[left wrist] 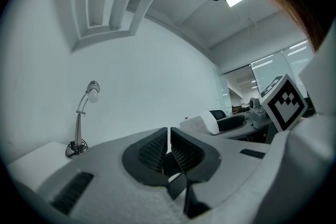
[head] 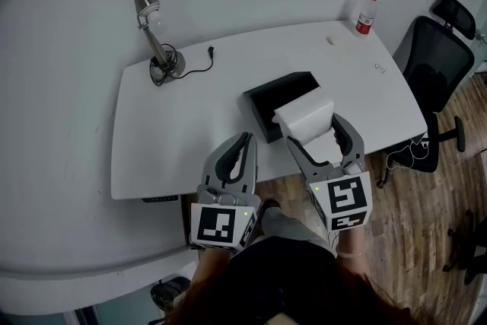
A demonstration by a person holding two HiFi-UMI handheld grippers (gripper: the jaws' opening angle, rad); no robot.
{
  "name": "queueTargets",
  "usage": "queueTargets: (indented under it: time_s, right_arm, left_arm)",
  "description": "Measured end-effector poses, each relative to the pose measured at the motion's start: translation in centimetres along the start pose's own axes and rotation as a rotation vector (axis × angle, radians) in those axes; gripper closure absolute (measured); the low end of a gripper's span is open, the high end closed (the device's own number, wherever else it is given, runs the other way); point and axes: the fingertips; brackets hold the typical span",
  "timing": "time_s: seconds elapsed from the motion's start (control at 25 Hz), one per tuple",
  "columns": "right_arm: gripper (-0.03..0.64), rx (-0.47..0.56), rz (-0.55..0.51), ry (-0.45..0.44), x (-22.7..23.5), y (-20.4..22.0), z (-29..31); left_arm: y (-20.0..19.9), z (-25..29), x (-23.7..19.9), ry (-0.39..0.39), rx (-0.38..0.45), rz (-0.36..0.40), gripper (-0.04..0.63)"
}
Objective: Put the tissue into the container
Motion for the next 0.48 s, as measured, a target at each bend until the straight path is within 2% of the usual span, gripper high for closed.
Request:
queueTargets:
  time_s: [0.48]
  right_arm:
    - [0.225, -0.056, 0.015, 0.003, 1.7, 0.7, 3.7]
  left_arm:
    - [1.4, 3.5, -1.5, 0.004, -0.013, -0.023, 0.555]
Point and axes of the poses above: the fingertips, and each gripper's own axes: z forward along the fingers, x to its right, y out of its underside, and after that the axes turned 12 degrees about z, right-handed
